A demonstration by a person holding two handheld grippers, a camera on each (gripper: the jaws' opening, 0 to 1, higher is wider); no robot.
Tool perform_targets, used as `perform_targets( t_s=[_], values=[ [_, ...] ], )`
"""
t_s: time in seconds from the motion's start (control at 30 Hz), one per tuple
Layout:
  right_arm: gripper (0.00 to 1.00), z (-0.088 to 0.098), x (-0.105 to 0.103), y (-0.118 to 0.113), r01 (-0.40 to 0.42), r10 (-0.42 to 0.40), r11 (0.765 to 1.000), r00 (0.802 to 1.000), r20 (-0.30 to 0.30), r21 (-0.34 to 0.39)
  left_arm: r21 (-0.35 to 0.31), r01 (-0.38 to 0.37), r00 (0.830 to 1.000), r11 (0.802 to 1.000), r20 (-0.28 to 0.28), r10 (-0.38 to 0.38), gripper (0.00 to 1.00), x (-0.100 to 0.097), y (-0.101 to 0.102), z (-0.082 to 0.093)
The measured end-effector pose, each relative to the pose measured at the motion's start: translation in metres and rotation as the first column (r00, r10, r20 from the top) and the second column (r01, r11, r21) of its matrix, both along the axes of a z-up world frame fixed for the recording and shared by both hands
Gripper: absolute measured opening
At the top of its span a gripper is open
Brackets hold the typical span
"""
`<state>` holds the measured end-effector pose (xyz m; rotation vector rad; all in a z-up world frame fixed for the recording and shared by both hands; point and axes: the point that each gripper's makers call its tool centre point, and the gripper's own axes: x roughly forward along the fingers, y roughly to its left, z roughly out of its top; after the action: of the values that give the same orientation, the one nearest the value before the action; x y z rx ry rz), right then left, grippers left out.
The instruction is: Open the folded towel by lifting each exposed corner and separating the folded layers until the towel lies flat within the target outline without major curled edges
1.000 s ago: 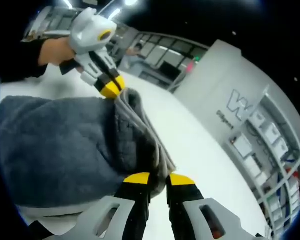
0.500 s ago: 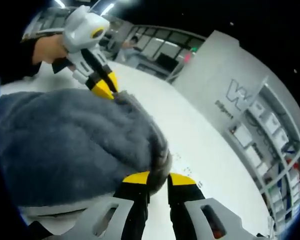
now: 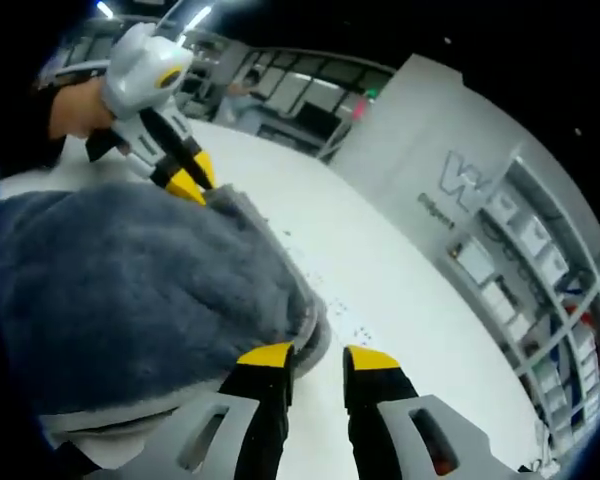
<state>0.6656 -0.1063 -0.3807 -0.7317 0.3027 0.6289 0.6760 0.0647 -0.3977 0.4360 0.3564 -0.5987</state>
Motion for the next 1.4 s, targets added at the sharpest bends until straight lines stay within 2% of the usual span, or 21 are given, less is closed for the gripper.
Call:
perform_targets(
  t_s=[0.13, 0.2, 0.3, 0.57, 1.13, 1.17, 1.2, 1.23, 1.27, 1.33, 1.4],
  values=[
    [0.11, -0.007, -0.002, 0.005, -0.013, 0.013, 1.0, 1.0, -0.018, -0.015, -0.002, -0.006, 1.0, 1.0, -0.003, 0.006, 0.13, 0.001, 0.001, -0.003],
    [0.05, -0.026, -0.009, 0.004, -0.02, 0.017, 0.999, 0.994, -0.112, -0.029, -0.001, -0.007, 1.0, 1.0, 0.0, 0.007, 0.13, 0.002, 0.001, -0.003],
    [0.0, -0.03, 0.002, 0.003, -0.009, 0.008, 1.0, 0.993, -0.115, -0.014, -0.001, -0.008, 1.0, 1.0, 0.003, 0.008, 0.13, 0.002, 0.001, -0.004],
    [0.0, -0.033, 0.0, 0.003, -0.008, 0.008, 1.0, 0.99, -0.139, -0.002, -0.016, 0.0, 1.0, 1.0, -0.014, 0.0, 0.05, 0.001, -0.004, -0.008],
    [0.0, -0.033, 0.0, 0.004, 0.008, -0.005, 1.0, 0.988, -0.151, 0.022, -0.039, 0.009, 1.0, 0.999, -0.018, -0.009, 0.04, 0.004, -0.003, -0.008],
    [0.0, -0.031, 0.0, 0.004, 0.007, -0.001, 0.999, 0.987, -0.16, 0.037, -0.041, 0.008, 1.0, 0.999, -0.019, -0.009, 0.06, 0.004, -0.003, -0.008],
    [0.0, -0.03, -0.001, 0.004, 0.005, 0.004, 0.999, 0.986, -0.169, 0.053, -0.091, -0.027, 0.999, 0.995, -0.043, 0.023, 0.09, 0.006, 0.0, -0.007],
    [0.0, -0.029, -0.002, 0.005, 0.023, 0.0, 0.994, 0.979, -0.204, 0.111, -0.104, -0.042, 0.998, 0.994, -0.046, 0.038, 0.14, 0.008, 0.003, -0.005],
    [0.01, -0.028, -0.002, 0.004, 0.031, -0.001, 0.99, 0.976, -0.219, 0.134, -0.115, -0.066, 0.997, 0.991, -0.054, 0.06, 0.22, 0.014, 0.011, -0.002],
    [0.13, -0.02, 0.002, -0.004, 0.05, -0.016, 0.986, 0.977, -0.212, 0.157, -0.145, -0.095, 0.994, 0.985, -0.074, 0.085, 0.33, 0.019, 0.018, 0.001],
    [0.21, -0.014, 0.004, -0.012, 0.064, -0.031, 0.986, 0.978, -0.206, 0.152, -0.215, -0.103, 0.992, 0.971, -0.1, 0.083, 0.44, 0.02, 0.019, 0.006]
  ],
)
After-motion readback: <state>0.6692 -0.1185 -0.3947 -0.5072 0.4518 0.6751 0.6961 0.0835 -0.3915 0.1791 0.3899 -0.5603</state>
